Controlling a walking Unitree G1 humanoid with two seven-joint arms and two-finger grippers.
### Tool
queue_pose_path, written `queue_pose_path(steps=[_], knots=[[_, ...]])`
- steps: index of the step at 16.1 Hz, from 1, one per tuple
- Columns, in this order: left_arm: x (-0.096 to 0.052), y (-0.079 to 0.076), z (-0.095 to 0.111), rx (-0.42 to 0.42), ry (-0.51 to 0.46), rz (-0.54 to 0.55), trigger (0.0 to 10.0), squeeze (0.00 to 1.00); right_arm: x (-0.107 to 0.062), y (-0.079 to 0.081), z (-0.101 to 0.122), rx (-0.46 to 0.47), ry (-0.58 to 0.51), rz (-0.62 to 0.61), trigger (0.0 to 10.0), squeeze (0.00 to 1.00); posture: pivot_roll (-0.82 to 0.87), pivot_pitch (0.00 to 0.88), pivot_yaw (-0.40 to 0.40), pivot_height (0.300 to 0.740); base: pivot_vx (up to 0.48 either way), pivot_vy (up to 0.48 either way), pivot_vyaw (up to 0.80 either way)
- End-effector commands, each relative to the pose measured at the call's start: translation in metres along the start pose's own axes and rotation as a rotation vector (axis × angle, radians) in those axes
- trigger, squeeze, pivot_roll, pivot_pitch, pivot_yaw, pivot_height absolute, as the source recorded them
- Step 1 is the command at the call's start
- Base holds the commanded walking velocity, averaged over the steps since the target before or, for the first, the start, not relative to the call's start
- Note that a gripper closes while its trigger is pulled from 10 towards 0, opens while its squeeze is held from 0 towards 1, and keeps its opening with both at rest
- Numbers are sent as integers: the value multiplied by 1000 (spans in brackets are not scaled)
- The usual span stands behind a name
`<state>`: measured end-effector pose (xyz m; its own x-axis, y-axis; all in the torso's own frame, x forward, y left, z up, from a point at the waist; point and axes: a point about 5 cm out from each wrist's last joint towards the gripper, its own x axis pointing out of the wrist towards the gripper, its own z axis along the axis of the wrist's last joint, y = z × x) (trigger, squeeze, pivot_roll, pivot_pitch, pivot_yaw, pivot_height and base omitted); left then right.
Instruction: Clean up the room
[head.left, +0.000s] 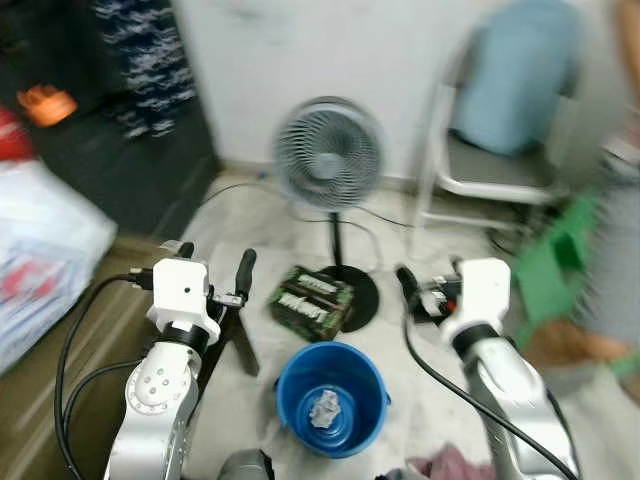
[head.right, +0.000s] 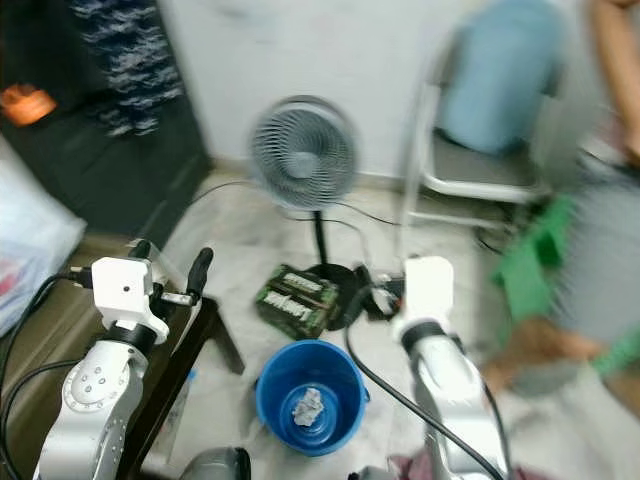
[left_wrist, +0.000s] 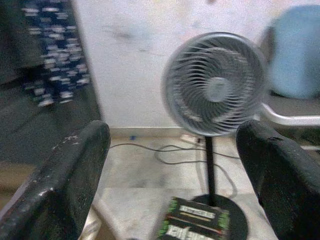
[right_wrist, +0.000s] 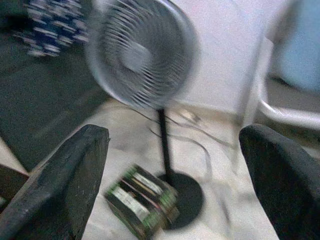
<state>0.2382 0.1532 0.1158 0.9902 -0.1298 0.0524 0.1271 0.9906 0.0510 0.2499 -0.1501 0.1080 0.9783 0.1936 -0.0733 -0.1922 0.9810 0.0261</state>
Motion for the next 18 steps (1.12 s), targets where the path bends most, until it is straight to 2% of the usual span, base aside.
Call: queue_pose_path(steps=[1, 4, 8, 18], knots=[[2, -1, 0, 7, -5, 3, 10000, 0, 3, 4, -4, 4, 13, 3, 10000, 0, -47, 0, 35, 740, 0, 0, 800], [2, -9, -1, -14, -17, -10, 10000, 0, 0, 2, -4, -13, 6, 16, 10000, 0, -59, 0, 24, 740, 0, 0, 800], [4, -9, -1, -6, -20, -7, 10000, 0, 0, 1, -3, -40, 3, 40, 10000, 0, -72, 0, 9, 740, 0, 0, 800], [3, -6, -5, 29, 4, 32, 10000, 0, 0, 2, -3, -37, 8, 48, 10000, 0, -74, 0, 6, 740, 0, 0, 800]])
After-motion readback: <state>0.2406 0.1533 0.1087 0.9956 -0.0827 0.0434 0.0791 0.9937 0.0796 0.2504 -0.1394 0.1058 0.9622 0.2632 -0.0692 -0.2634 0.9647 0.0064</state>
